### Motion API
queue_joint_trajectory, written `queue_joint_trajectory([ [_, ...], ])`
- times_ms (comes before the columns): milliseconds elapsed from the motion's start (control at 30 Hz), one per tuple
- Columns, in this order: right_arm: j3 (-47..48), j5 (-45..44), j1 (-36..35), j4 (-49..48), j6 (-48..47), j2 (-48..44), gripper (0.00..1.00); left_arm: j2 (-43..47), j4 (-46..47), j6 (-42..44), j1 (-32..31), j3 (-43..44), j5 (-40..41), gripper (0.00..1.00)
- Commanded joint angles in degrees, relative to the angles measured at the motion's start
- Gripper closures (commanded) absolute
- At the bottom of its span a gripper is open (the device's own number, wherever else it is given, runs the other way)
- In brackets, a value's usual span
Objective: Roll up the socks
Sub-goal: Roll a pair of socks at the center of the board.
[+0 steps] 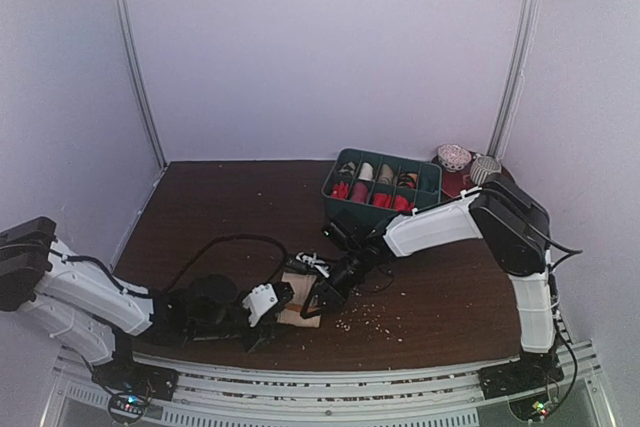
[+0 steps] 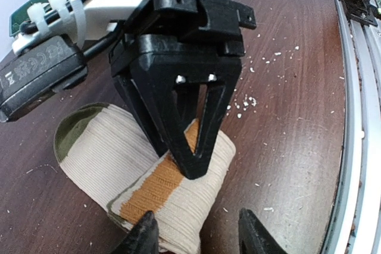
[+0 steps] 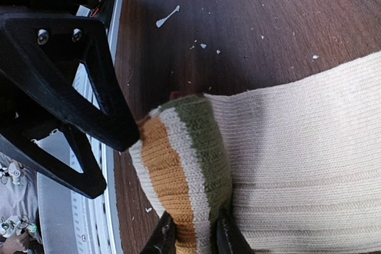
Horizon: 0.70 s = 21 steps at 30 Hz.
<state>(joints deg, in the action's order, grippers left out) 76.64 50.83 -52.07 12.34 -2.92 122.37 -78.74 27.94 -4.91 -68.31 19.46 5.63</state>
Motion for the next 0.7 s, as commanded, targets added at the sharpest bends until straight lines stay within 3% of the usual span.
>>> queue_joint_trajectory([
  [0,-4.0,-9.3,-0.6,14.7,-1.2,6.6,0.78,-2.5,6.6,3.6,-0.4,1.0,2.8,0.53],
  [300,-4.0,-9.8,-0.6,16.2,-2.2,6.6,0.78,-8.4,3.5,5.9,-0.4,3.9,1.7,0.56],
  [600,-4.3,-9.6,-0.5,17.0,-3.1,6.1,0.78,-13.4,-0.2,0.4,-0.4,4.5,4.8,0.63],
  [667,-4.3,-9.2,-0.6,17.4,-3.8,5.9,0.78,-15.0,-0.7,-0.9,-0.4,5.1,5.8,0.69],
])
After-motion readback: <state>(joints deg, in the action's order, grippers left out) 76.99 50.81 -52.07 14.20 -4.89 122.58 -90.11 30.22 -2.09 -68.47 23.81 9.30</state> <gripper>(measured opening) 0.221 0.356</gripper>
